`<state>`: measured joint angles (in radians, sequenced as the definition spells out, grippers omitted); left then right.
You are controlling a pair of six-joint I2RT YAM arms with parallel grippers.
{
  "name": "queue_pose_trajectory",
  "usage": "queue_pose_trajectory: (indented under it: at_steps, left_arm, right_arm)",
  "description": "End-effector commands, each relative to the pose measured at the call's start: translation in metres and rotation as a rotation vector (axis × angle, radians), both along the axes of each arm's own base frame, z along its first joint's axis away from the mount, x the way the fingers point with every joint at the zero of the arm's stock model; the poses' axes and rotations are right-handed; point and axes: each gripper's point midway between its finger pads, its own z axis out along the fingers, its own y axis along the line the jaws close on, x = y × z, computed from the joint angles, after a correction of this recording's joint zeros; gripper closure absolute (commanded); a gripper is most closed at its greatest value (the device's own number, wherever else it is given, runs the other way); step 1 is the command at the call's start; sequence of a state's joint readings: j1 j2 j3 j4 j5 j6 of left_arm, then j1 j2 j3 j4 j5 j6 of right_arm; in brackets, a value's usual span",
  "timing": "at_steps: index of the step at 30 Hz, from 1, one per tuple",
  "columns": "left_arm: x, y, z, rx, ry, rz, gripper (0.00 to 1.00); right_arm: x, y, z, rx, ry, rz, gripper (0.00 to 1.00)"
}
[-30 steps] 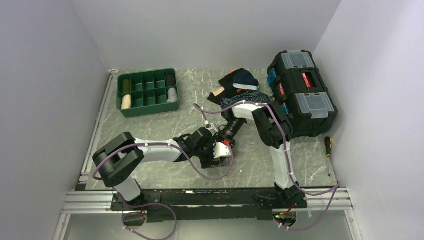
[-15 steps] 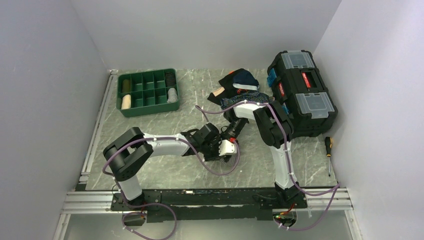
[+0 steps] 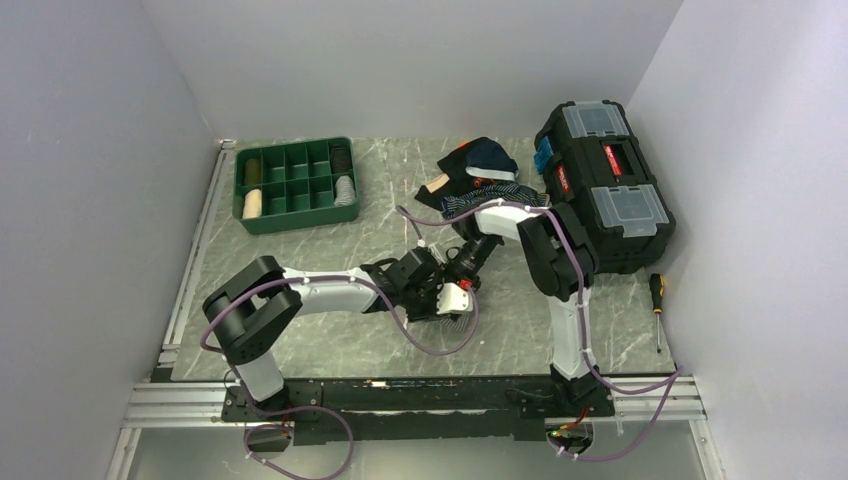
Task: Roll the underwear
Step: Roll the underwear to the center of the board, then pick up the underwear from the center of the board.
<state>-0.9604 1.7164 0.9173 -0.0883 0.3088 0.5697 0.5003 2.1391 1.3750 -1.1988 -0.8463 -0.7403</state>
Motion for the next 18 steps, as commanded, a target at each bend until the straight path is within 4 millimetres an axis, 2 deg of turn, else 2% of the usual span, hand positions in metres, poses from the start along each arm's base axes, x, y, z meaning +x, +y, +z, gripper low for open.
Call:
queue_pose_trajectory:
  at_steps: [1, 6, 11, 14, 18]
  left_arm:
    - [0.005, 0.02, 0.005, 0.048, -0.061, 0.006, 1.0]
    - [0.012, 0.031, 0.024, 0.013, -0.073, 0.033, 1.0]
    - [0.021, 0.041, 0.043, -0.033, -0.054, 0.072, 1.0]
    - [0.035, 0.053, 0.056, -0.065, -0.034, 0.128, 1.0]
    - [0.064, 0.082, 0.082, -0.129, -0.019, 0.256, 1.0]
  right_arm:
    - [0.029, -0.003, 0.018, 0.053, -0.22, 0.034, 0.45]
    - [0.039, -0.014, 0.042, 0.044, -0.274, 0.021, 0.37]
    - [0.048, -0.017, 0.06, 0.05, -0.333, 0.005, 0.35]
    - [0.058, -0.016, 0.072, 0.055, -0.387, -0.02, 0.35]
    - [0.08, -0.013, 0.096, 0.063, -0.503, -0.082, 0.36]
